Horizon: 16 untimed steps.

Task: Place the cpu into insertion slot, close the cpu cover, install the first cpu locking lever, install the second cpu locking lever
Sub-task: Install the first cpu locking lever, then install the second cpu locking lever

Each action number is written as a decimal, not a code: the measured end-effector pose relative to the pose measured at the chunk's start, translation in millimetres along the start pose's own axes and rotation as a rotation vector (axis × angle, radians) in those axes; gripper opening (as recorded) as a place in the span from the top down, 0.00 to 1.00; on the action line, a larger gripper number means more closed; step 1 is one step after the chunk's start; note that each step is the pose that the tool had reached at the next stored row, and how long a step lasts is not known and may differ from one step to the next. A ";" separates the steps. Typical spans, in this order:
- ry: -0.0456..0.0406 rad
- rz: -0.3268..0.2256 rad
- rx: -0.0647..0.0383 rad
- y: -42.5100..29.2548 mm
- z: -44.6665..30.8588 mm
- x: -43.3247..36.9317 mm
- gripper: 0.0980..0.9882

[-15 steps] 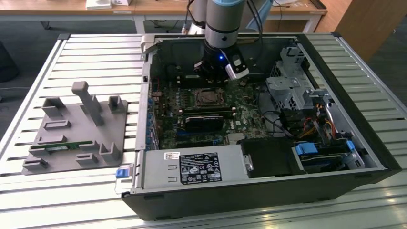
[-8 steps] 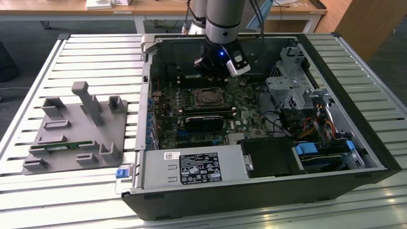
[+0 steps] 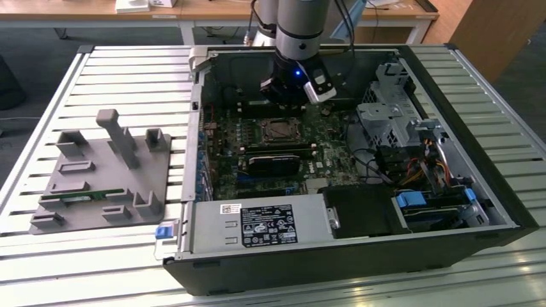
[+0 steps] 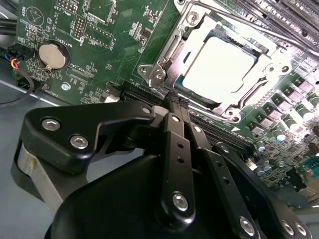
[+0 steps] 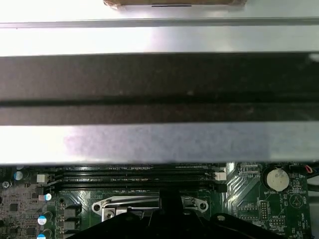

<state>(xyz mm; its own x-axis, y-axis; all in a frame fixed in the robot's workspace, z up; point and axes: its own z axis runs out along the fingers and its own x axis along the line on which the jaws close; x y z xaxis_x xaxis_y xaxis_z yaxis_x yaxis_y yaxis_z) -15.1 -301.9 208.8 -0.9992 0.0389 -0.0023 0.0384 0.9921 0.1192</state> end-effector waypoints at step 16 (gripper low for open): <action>0.0000 0.000 0.000 -5.4 -0.5 -0.5 0.99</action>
<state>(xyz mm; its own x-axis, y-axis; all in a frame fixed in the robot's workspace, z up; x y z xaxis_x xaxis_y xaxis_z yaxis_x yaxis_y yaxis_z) -14.8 -307.3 208.7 -0.9992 0.0390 -0.0023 0.0385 0.9921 0.1191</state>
